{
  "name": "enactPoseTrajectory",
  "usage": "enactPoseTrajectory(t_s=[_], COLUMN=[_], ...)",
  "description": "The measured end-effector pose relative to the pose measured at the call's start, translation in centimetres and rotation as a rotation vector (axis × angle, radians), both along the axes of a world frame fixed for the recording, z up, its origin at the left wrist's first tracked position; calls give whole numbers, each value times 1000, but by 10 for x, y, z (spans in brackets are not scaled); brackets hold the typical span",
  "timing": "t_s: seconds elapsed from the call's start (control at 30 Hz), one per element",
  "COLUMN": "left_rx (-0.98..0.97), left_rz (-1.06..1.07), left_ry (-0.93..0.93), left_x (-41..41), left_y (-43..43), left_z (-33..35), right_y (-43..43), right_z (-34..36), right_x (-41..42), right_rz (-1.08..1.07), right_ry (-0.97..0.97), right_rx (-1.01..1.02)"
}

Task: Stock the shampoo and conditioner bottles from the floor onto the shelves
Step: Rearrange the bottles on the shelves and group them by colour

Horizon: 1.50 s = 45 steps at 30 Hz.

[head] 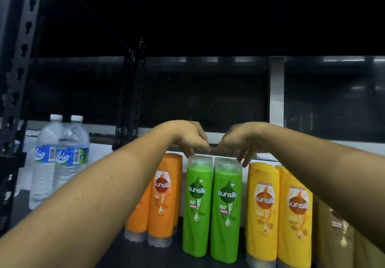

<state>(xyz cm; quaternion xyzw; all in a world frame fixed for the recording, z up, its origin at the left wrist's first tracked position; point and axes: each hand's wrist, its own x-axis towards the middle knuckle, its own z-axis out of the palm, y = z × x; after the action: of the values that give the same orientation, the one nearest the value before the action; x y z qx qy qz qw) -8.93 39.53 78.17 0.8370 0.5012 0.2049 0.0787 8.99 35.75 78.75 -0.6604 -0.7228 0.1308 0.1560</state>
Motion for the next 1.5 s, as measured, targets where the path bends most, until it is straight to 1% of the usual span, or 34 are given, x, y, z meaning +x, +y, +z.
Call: enactPoseTrajectory(t_s=[0.07,0.1,0.17,0.27,0.33,0.47,0.63,0.73,1.03,1.13,1.2,1.3,1.4,1.5], left_rx=[142,178,158,53,19,23,142,143,220,255,287,362,379,353], left_rz=[-6,-19,-64,-110,-114,-90,-70,-82,-51,-46,-49,-70,-134,-195], left_ry=[70,89,111,172,203,212,351,338,393,431,416,359,325,387], left_x=[-7,-9,-11,-9,-6,0,0,-3,-5,-6,-5,7,45,92], left_y=[-9,-14,-22,-31,-34,-36,-35,-33,-36,-40,-45,-60,-73,-78], left_z=[5,7,7,2,-1,-9,-15,-15,-18,-17,-14,-4,5,1], right_y=[-14,-22,-36,-50,-50,-49,-48,-47,-45,-53,-67,-90,-101,-103], right_z=[6,8,8,0,-7,-19,-23,-22,-25,-19,-11,2,5,-2], right_x=[4,5,5,-1,-8,-17,-18,-17,-16,-5,10,43,77,101], right_rz=[32,59,106,106,96,80,91,85,94,131,150,108,18,-61], right_ry=[-46,-59,-86,-172,-204,-150,-112,-86,-93,-143,-193,-320,-422,-490], right_rx=[178,222,185,32,7,16,67,65,104,123,201,311,286,228])
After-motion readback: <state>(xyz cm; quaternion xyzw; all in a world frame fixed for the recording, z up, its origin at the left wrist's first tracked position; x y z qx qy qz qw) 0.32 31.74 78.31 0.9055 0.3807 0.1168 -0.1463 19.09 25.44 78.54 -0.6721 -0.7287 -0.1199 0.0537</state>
